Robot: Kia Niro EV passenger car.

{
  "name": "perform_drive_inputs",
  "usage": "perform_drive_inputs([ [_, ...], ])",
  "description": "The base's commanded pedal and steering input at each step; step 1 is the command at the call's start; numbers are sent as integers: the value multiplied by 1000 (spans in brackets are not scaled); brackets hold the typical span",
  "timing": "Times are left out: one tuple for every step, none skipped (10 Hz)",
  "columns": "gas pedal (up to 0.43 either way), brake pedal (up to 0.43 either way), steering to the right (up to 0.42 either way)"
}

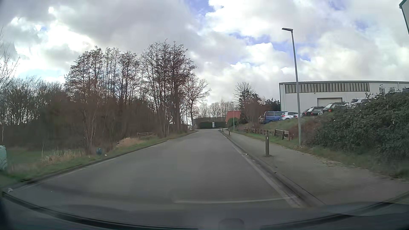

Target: Follow the waypoints while adhering to traffic rules and regulations

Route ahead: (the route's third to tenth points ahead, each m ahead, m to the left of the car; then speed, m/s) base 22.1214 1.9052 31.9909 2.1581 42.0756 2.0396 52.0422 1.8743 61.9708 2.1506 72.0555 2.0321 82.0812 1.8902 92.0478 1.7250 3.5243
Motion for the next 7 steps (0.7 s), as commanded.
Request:
perform_drive_inputs([
  [79,0,0],
  [79,0,0],
  [79,0,0],
  [79,0,0],
  [79,0,0],
  [79,0,0],
  [67,0,0],
])
